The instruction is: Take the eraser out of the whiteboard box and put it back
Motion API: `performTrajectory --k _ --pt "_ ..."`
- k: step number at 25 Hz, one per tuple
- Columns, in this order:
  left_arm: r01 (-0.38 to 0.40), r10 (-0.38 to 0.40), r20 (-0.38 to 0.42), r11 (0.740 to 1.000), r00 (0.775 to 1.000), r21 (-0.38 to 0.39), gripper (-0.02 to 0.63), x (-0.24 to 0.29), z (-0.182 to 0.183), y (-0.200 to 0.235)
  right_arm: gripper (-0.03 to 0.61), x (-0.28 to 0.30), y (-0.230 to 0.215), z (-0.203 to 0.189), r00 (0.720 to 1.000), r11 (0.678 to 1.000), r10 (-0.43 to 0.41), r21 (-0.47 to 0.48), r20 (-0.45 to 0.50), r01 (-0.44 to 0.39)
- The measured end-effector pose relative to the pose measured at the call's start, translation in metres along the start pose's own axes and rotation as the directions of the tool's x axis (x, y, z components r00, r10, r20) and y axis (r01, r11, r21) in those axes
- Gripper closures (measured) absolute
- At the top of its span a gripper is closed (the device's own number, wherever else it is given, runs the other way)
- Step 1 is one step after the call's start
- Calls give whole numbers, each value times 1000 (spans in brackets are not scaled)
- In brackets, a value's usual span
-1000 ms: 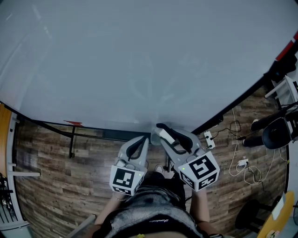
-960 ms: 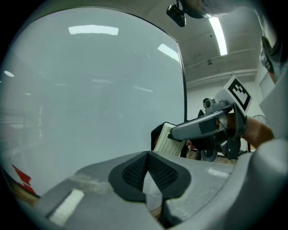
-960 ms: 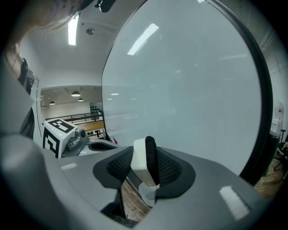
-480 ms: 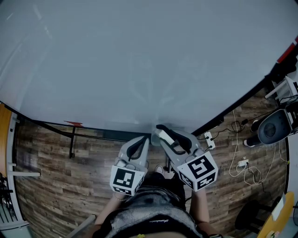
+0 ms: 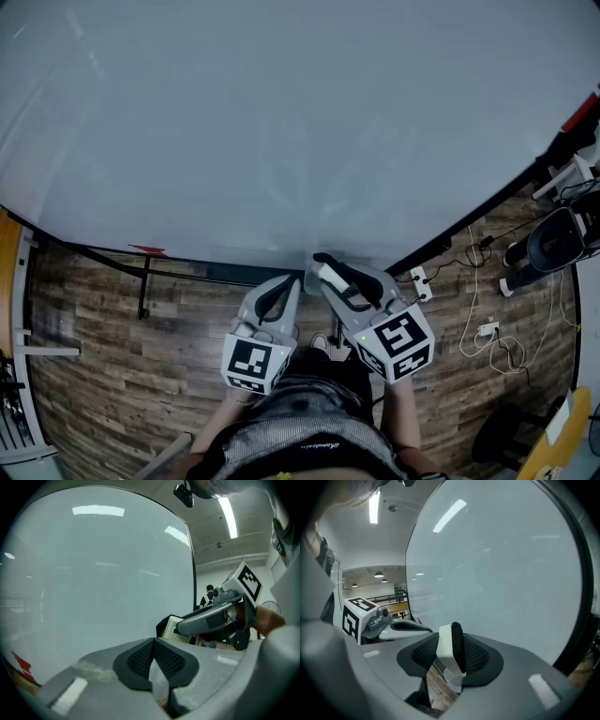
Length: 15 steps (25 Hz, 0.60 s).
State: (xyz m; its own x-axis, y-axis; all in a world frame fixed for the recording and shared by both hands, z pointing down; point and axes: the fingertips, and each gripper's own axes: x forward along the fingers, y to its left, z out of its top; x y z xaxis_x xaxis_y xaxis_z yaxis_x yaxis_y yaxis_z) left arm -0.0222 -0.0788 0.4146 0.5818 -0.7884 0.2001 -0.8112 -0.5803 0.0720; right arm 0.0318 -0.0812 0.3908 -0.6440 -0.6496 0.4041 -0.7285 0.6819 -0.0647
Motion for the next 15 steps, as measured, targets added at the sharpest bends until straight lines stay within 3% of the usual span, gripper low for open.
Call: performTrajectory --k 15 --pt "-5 5 -7 1000 1000 4 614 0 -1 7 420 21 -2 -26 998 1000 6 14 -69 -5"
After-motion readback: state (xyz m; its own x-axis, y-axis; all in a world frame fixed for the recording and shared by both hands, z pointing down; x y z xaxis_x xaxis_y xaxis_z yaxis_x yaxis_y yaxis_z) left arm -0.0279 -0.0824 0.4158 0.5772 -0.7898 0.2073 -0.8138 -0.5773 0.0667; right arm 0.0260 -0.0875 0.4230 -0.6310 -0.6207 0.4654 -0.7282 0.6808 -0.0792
